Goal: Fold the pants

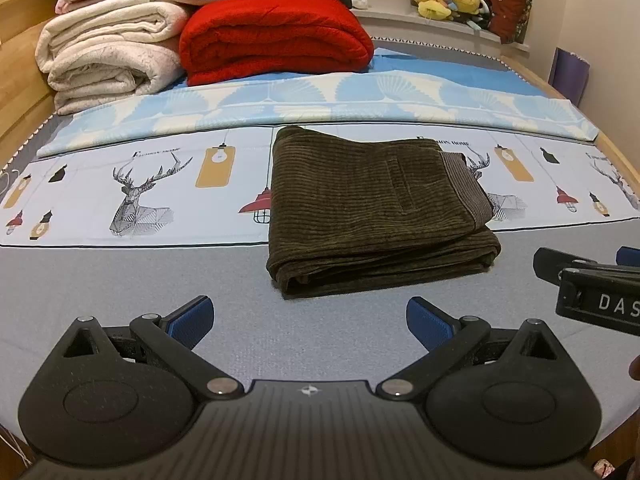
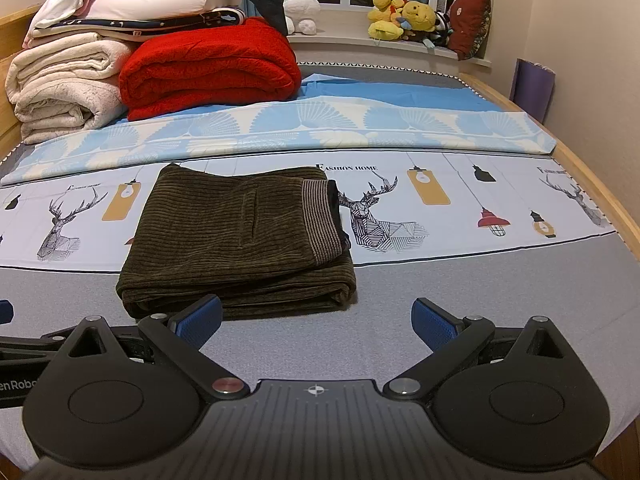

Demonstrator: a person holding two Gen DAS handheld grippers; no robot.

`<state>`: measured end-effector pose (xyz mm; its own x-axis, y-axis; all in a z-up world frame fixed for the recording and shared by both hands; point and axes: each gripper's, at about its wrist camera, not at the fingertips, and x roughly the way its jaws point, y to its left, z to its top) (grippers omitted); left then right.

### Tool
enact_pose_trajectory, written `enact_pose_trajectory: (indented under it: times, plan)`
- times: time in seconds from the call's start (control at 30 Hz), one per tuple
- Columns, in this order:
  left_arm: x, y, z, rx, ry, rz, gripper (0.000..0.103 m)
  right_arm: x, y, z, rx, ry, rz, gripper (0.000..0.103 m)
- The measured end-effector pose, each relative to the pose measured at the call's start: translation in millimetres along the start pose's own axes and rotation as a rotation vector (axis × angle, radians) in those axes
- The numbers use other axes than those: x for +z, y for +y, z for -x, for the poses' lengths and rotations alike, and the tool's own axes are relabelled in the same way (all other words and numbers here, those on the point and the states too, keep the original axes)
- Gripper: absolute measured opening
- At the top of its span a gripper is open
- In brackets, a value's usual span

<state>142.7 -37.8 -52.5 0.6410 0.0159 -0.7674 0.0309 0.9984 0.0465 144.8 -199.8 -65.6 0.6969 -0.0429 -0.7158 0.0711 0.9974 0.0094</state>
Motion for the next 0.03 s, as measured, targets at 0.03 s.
enact_pose_trajectory:
  times: [0.03]
  plan:
    - [-0.2,-0.6,-0.2,0.003,-0.001,-0.002,0.102,-0.2,0.3,-0.1,0.000,0.000,0.000,0.100]
